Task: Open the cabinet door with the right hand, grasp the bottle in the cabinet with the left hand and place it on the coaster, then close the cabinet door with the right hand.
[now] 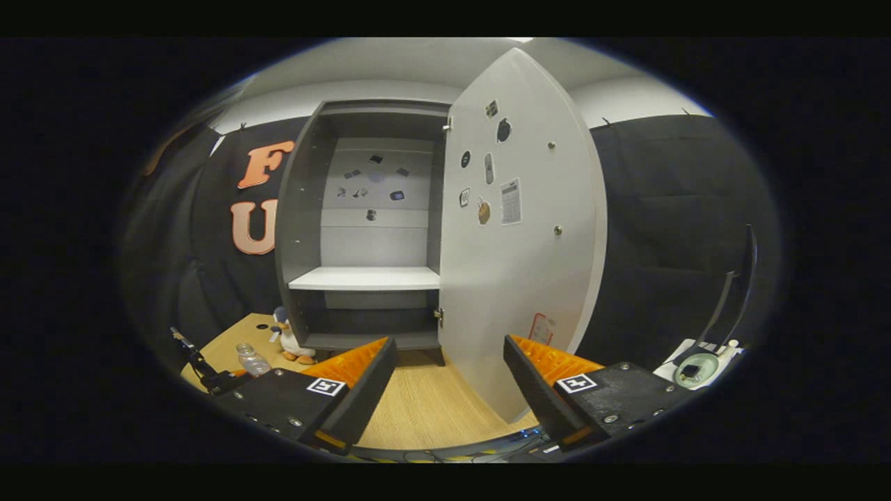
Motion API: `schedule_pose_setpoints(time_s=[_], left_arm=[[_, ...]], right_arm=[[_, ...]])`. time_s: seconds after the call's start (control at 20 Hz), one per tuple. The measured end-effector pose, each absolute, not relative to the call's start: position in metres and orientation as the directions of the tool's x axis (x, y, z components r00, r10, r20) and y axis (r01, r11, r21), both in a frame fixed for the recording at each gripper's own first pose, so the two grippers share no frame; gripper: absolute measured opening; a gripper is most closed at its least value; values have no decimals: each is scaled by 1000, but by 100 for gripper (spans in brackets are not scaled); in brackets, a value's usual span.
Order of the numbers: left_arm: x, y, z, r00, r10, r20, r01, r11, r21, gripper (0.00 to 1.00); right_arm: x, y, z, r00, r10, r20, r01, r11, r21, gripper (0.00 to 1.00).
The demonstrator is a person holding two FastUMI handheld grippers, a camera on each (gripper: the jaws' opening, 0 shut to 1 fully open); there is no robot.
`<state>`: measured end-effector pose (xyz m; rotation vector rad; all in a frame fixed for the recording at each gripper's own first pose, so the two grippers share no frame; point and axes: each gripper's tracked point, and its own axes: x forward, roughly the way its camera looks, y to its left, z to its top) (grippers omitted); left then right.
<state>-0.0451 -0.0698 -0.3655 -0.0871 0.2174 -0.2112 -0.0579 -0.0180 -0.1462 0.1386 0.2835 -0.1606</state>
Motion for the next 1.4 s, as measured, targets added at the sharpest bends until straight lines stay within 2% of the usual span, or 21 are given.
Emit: schedule_pose_setpoints(time_s=[0.5, 0.65, 0.95, 1.15, 1.4], left_arm=[[-41, -73, -380, 954, -215, -207, 201, 976, -88, 83], [-44, -71, -382, 958, -200, -207, 187, 979, -82, 87], [-45, -70, -380, 957, -204, -207, 191, 978, -82, 88], [-44, -65, -379, 957, -191, -218, 174, 980, -91, 96], [-42, -66, -352, 959, -191, -209, 177, 981, -81, 95]], right_arm=[[-50, -3, -157, 941, -115, -318, 160, 980, 120, 95], [-49, -5, -154, 942, -120, -314, 160, 981, 106, 95], [-51, -3, -158, 939, -110, -325, 158, 979, 127, 95], [-55, -1, -158, 939, -103, -329, 153, 979, 131, 95], [-58, -5, -144, 944, -95, -316, 153, 975, 162, 95]])
